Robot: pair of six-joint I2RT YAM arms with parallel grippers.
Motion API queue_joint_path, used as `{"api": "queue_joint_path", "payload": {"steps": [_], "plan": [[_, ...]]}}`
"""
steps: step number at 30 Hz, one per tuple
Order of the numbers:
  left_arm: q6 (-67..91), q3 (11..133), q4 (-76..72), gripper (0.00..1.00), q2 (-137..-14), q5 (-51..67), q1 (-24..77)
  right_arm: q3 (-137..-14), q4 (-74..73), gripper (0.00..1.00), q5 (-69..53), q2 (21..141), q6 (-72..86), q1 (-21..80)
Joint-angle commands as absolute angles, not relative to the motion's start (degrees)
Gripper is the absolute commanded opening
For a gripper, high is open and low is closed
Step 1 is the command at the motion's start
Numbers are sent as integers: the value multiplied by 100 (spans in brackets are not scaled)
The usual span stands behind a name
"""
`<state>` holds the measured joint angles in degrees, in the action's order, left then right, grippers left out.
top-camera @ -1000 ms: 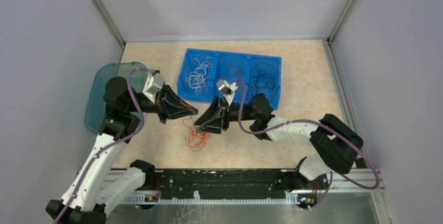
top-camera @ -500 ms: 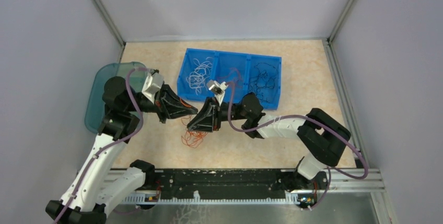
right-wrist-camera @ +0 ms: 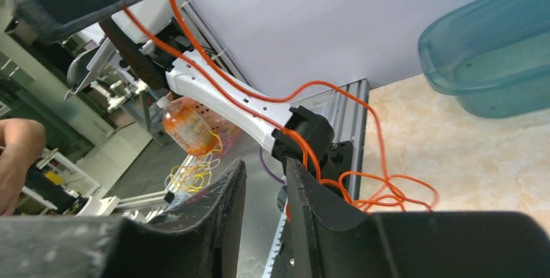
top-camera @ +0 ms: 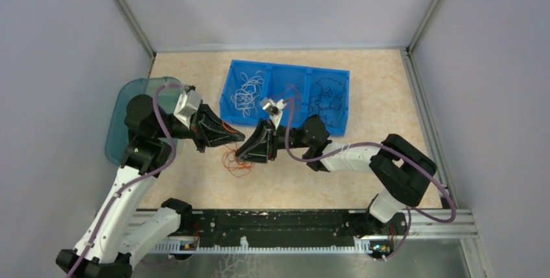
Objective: Untangle the cables
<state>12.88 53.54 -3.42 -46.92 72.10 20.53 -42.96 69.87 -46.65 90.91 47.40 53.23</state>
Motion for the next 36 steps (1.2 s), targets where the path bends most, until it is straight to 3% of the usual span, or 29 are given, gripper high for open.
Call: {"api": "queue_joint_path", "payload": {"steps": [1,10,20,29,36], "plan": [[1332,5528,-478,0,-4646,7313,2083,-3931,7799,34,-4763,8522,5116,4875],[1332,5537,-501,0,-4676,7312,2081,-4070,7897,43,-4972,8591,5252,4738],[1312,5546,-519,0,-4701,7285,2083,-4540,7602,43,-5091,8920,4937,5240],[1291,5563,-494,0,-4672,7257,2083,-4674,7506,24,-4806,9142,4866,5412],[1248,5605,-484,0,-4685,7238,2083,-4750,7744,18,-4541,9394,4864,5588]]}}
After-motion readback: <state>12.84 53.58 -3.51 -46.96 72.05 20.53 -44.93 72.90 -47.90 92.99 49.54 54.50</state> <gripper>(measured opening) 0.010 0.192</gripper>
